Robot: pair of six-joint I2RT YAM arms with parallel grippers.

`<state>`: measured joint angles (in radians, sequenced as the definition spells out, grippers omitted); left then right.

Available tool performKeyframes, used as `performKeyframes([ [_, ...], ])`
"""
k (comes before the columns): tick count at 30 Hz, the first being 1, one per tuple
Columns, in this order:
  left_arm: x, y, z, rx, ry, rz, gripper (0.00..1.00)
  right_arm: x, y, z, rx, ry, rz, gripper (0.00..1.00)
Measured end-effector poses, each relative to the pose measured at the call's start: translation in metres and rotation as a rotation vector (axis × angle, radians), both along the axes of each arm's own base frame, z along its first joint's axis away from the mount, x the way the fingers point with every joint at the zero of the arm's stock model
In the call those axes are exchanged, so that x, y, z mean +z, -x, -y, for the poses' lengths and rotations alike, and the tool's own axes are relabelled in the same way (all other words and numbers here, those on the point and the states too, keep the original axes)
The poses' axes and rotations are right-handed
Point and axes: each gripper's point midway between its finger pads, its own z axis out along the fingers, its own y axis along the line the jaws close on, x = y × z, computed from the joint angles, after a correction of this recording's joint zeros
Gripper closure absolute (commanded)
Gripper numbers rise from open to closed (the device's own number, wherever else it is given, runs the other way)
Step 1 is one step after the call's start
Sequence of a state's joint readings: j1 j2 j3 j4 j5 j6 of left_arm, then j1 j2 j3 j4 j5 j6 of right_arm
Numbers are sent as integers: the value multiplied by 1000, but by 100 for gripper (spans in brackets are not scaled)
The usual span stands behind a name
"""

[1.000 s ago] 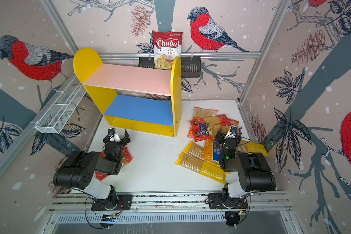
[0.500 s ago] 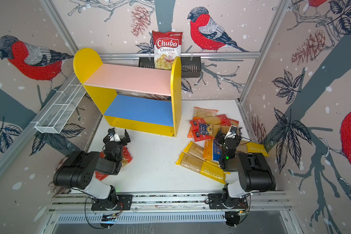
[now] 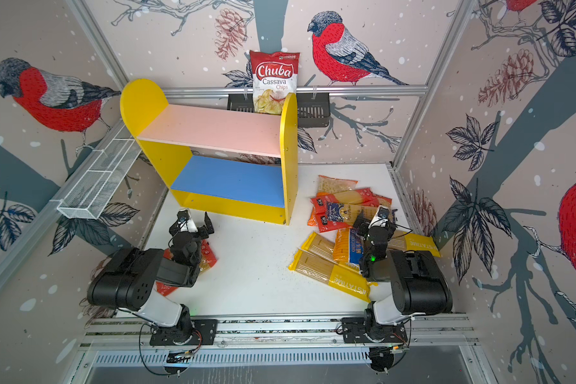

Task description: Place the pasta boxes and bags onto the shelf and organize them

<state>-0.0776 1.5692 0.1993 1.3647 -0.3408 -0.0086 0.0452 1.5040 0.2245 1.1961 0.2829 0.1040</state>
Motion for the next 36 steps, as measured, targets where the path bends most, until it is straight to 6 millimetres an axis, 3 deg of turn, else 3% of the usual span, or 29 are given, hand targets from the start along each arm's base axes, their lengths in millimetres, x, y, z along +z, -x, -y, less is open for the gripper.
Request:
performKeyframes([
  [19, 0, -1, -1, 4, 2, -1, 1, 1, 0, 0, -3, 1, 2, 1],
  [22, 2, 7, 5, -3, -8, 3, 1, 16, -3, -9, 0, 27, 20, 1],
  [26, 34, 15, 29, -37, -57, 77, 1, 64, -17, -18, 0, 23, 80, 1],
  [31, 71, 24, 39, 7, -46, 135, 1, 71, -1, -26, -15, 5, 39, 1],
  [36, 105, 29, 42, 67, 63, 124, 1, 108, 0, -43, -26, -132, 35, 1],
])
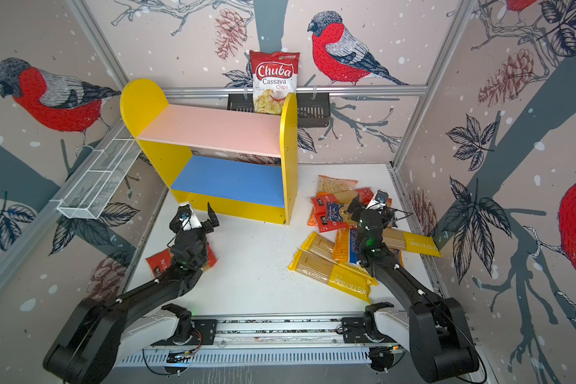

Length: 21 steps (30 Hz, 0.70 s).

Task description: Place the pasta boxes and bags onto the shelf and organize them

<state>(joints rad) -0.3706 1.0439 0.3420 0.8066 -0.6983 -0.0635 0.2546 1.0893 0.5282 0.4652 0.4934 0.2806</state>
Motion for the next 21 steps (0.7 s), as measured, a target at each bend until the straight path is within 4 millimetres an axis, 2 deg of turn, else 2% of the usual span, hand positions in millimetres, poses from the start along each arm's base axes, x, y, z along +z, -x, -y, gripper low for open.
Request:
performKeyframes([
  [3, 10, 2, -4, 36, 144, -35, 1, 1, 0, -8, 56, -157, -26, 0],
  [5, 8, 8, -6, 44, 262, -51, 1, -14, 4, -15, 159, -276, -57, 7],
  [7, 1, 11, -2, -25, 337, -80, 5, -36, 11, -24, 232, -398, -112, 11],
  [9, -7, 16, 2, -96, 396, -111, 8, -46, 19, -44, 312, -455, -179, 12],
  [13, -15, 26, 36, -301, 471, -176, 14, -40, 34, -94, 429, -457, -252, 14],
  [15, -22, 35, 50, -358, 484, -216, 16, -49, 47, -113, 458, -446, -308, 14],
  [18, -30, 51, 81, -467, 496, -271, 16, -72, 67, -132, 470, -422, -398, 14],
  [21, -38, 66, 104, -526, 495, -306, 15, -91, 85, -150, 495, -395, -475, 15],
])
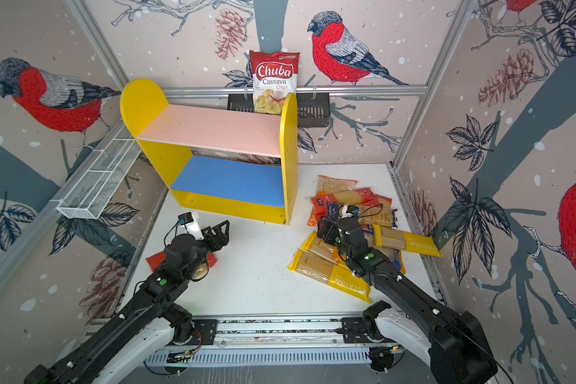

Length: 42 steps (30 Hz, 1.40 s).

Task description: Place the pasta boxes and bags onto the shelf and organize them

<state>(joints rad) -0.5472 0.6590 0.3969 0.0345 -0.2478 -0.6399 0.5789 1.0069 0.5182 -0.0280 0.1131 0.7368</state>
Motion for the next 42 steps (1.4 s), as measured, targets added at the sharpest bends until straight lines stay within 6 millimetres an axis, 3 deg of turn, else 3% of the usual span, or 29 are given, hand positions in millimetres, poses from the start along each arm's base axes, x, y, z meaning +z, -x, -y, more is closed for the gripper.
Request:
performKeyframes([
  [4, -18, 17, 29, -60, -20, -42, 15, -25, 16, -17, 63, 76, -74, 25],
  [10, -46, 43, 76, -163, -99, -93, 14, -45, 33, -30, 141, 135, -153, 40],
  [13, -56, 48, 97, -205, -115, -101, 16, -50, 39, -34, 164, 147, -172, 44],
  [17, -62, 50, 116, -243, -102, -106, 21, -56, 50, -53, 236, 157, -198, 44],
  [22, -60, 49, 121, -243, -72, -102, 24, -73, 73, -83, 348, 213, -241, 41],
  [25, -55, 44, 117, -228, -70, -104, 24, -84, 78, -88, 369, 256, -264, 40],
  [30, -51, 42, 111, -234, -47, -110, 24, -88, 80, -82, 391, 336, -265, 38],
  [38, -65, 47, 112, -259, -46, -135, 24, -98, 94, -58, 396, 436, -311, 38],
  [42, -63, 47, 115, -268, -36, -134, 23, -106, 94, -58, 396, 462, -308, 39],
])
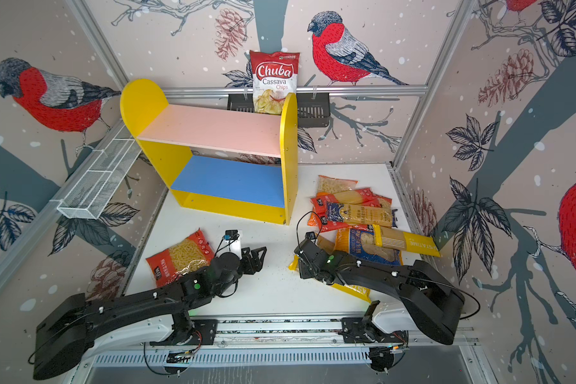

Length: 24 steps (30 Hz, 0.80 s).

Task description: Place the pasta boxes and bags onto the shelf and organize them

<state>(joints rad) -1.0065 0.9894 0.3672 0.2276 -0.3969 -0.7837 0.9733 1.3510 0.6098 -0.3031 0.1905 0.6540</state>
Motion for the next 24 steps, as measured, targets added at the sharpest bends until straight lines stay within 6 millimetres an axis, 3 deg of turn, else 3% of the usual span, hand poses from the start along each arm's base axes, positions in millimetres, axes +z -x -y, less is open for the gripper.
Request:
performKeyframes([
  [6, 13, -7, -10, 36, 40, 20, 24, -3, -10, -28, 21, -20, 49, 40],
  [10, 15, -5, -18, 57, 55, 13, 25, 3, -27, -64, 16, -105, 62, 40],
  [14, 17, -6, -30, 100, 71, 1, 26, 14, -51, -116, 27, -277, 14, 41],
  [16, 18, -6, -35, 117, 76, -4, 26, 22, -54, -129, 46, -362, -29, 40],
  [18, 19, -5, -37, 123, 87, -8, 26, 35, -53, -128, 53, -435, -71, 36],
  [20, 19, -1, -27, 66, 101, -16, 26, 54, -53, -115, 53, -487, -71, 34],
  [22, 12, 10, -1, -37, 83, -35, 25, 65, -52, -97, 58, -506, -60, 34],
  [24, 1, 29, 32, -166, 43, -75, 26, 59, -53, -71, 34, -472, -66, 35],
])
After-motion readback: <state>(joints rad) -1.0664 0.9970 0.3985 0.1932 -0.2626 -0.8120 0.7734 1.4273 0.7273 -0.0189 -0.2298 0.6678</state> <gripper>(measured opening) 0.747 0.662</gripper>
